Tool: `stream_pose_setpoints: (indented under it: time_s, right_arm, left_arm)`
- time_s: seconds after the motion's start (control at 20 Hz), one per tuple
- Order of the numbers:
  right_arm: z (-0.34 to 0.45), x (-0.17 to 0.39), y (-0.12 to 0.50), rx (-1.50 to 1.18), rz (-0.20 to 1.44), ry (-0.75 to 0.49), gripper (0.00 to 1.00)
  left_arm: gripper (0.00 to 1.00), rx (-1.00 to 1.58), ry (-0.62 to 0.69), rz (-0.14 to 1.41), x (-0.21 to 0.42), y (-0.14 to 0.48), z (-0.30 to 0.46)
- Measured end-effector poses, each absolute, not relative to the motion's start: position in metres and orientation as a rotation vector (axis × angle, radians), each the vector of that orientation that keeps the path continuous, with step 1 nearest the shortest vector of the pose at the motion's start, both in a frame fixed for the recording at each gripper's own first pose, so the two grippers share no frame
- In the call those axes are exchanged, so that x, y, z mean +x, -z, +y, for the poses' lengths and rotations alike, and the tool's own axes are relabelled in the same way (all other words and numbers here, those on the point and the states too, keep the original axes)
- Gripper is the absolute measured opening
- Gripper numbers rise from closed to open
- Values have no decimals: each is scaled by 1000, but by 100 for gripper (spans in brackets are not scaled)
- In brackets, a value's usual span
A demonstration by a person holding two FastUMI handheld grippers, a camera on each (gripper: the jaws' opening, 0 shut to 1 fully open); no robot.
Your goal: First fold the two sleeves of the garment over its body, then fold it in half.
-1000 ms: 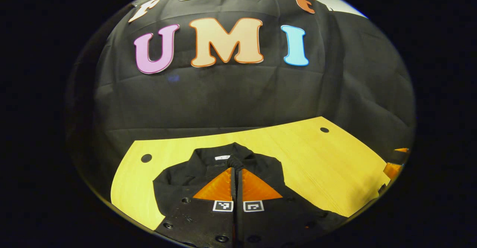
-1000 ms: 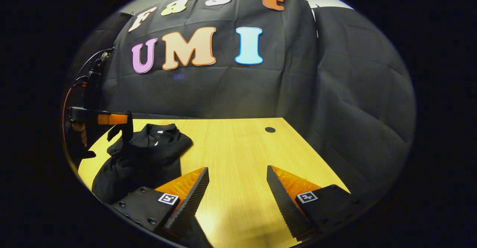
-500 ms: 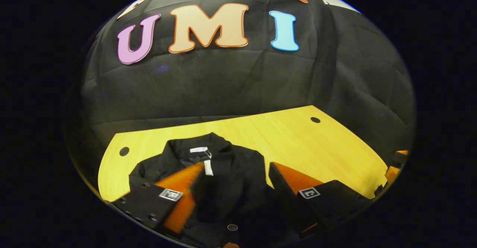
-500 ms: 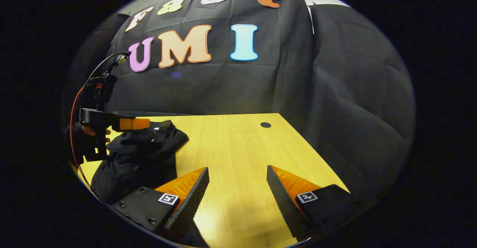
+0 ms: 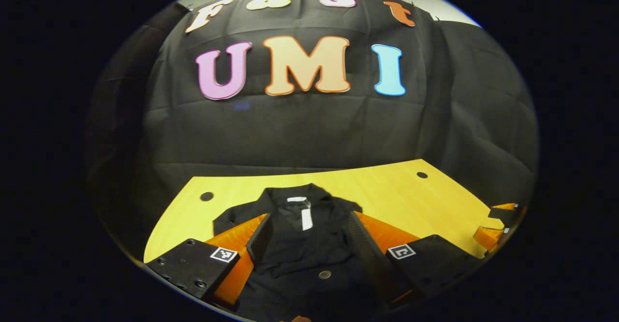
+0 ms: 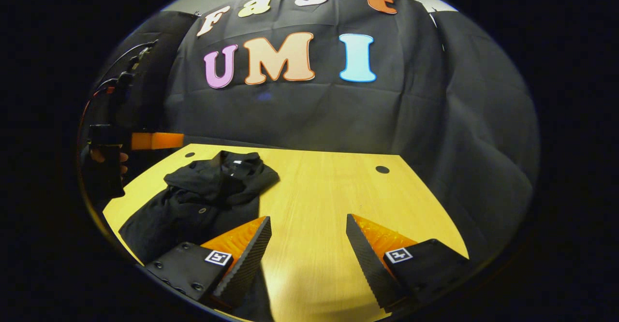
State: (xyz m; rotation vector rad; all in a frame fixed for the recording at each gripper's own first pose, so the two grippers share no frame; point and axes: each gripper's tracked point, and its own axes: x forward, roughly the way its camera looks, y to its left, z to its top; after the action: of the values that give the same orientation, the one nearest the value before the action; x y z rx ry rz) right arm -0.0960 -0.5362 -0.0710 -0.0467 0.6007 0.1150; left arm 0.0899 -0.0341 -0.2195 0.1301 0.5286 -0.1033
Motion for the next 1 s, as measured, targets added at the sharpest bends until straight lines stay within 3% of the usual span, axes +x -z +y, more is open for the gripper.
stream_pose_setpoints:
  time_s: [0.35, 0.5, 0.8, 0.85, 1.0]
  right_arm:
    - [-484, -132, 76, -42, 635, -179, 99]
    - [-476, -156, 86, -59, 666, -168, 99]
    - [-471, -205, 110, -106, 743, -157, 99]
    - [-472, -213, 115, -113, 756, -152, 99]
    - [-473, -234, 129, -124, 801, -140, 100]
  left_arm:
    - [100, 125, -38, 586, -5, 220, 58]
    - [96, 113, -73, 630, -45, 229, 89]
    - [94, 92, -121, 732, -108, 261, 122]
    - [99, 92, -123, 751, -118, 268, 126]
    - [95, 99, -131, 803, -144, 285, 138]
